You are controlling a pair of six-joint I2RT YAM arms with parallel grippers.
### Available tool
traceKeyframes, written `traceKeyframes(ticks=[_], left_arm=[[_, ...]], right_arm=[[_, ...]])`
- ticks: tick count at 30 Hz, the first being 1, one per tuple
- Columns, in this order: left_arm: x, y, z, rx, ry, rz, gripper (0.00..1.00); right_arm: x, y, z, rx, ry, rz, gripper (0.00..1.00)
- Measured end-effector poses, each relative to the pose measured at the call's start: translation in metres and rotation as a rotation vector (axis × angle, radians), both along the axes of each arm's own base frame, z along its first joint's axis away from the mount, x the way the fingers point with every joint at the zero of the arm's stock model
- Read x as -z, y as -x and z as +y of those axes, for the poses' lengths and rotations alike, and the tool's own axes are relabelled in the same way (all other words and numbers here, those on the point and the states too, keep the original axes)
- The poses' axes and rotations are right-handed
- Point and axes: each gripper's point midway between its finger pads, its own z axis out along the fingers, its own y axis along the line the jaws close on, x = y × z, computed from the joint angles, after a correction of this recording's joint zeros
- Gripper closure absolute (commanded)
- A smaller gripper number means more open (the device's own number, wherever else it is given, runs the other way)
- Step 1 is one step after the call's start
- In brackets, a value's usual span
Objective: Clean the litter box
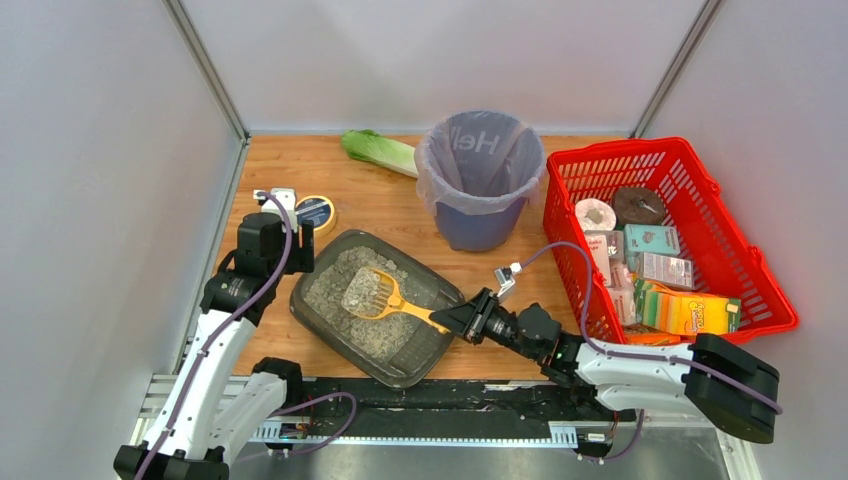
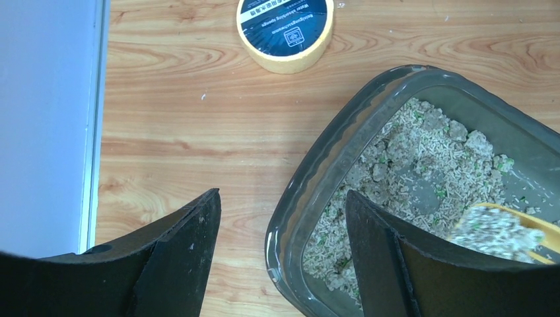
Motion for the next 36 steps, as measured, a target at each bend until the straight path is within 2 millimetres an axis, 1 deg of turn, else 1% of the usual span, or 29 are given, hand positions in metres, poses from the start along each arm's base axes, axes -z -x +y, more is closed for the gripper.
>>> traceKeyframes(ticks=[4,7,9,11,14,19,25,29,33,36], left_arm=[[0.000,0.000,0.001,-0.003,-0.002,0.000,0.22],[0.000,0.000,0.001,-0.003,-0.002,0.000,0.22],[0.001,-0.001,0.000,-0.003,-0.002,0.003,0.22],[0.001,-0.001,0.000,-0.003,-0.003,0.004,0.22],[0.002,-0.001,0.000,-0.004,-0.002,0.003,0.22],[0.002,-0.001,0.001,-0.007,-0.003,0.003,0.22],[0.002,-0.001,0.002,-0.012,-0.005,0.000,0.22],[0.002,-0.001,0.002,-0.014,-0.007,0.001,0.22],[0.002,-0.001,0.002,-0.014,-0.006,0.001,0.22],[0.002,-0.001,0.002,-0.014,-0.007,0.001,0.22]], right_arm=[[-0.022,-0.001,-0.005,0.016,-0.055,-0.045,1.00],[-0.039,-0.002,-0.003,0.017,-0.074,-0.084,1.00],[-0.046,-0.002,-0.004,0.023,-0.097,-0.094,1.00],[-0.045,-0.002,-0.008,0.034,-0.109,-0.096,1.00],[-0.042,-0.002,-0.008,0.032,-0.099,-0.092,1.00],[-0.049,-0.001,-0.011,0.037,-0.133,-0.092,1.00],[-0.053,0.000,-0.012,0.036,-0.148,-0.088,1.00],[-0.051,0.000,-0.013,0.041,-0.157,-0.070,1.00],[-0.044,0.001,-0.013,0.033,-0.141,-0.054,1.00],[-0.045,0.000,-0.014,0.044,-0.156,-0.047,1.00]])
